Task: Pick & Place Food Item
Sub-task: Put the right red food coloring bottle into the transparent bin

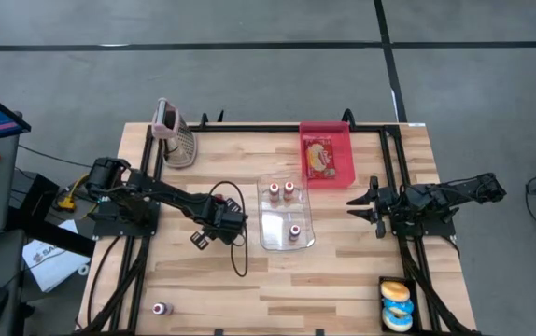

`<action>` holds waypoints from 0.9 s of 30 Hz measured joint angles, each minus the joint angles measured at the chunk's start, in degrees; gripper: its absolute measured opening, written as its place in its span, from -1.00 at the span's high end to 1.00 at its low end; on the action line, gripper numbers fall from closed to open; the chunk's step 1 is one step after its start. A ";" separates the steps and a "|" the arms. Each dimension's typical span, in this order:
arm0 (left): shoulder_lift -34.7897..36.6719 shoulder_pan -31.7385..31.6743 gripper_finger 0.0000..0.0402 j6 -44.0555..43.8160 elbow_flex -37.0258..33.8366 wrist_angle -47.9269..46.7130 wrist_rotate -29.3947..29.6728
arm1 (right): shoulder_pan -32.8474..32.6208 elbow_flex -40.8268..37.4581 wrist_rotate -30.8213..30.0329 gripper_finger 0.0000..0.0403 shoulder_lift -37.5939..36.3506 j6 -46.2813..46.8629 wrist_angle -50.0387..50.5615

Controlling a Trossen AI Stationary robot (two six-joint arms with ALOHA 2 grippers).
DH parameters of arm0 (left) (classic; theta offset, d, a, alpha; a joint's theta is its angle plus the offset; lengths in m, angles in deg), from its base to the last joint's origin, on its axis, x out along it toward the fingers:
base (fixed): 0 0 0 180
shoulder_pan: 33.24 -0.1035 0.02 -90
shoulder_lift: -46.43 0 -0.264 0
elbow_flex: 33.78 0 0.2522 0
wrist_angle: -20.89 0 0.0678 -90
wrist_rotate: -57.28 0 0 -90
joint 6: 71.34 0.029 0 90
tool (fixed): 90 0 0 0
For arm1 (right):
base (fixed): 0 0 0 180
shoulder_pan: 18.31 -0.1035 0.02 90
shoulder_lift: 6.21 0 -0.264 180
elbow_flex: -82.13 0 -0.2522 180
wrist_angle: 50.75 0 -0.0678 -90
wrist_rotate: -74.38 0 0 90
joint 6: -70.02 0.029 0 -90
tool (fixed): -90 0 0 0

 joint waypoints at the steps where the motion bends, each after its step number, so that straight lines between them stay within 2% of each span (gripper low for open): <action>1: 0.00 0.00 0.51 -0.15 0.00 0.19 0.26 | 0.01 0.00 0.00 0.44 0.00 0.00 0.00; 6: 0.00 0.00 0.65 -0.19 0.00 0.67 1.16 | 0.01 0.00 0.00 0.44 0.00 0.00 0.00; 13: 0.00 0.00 0.95 -0.17 0.21 0.70 1.18 | 0.00 0.00 0.00 0.44 0.00 0.00 0.00; 22: 0.00 0.00 0.97 -0.37 4.91 2.26 1.84 | 0.01 0.00 0.00 0.44 0.00 0.00 0.01; 27: 1.40 -0.69 0.98 -5.34 9.18 1.58 1.82 | 0.01 0.00 0.00 0.44 0.00 0.00 0.01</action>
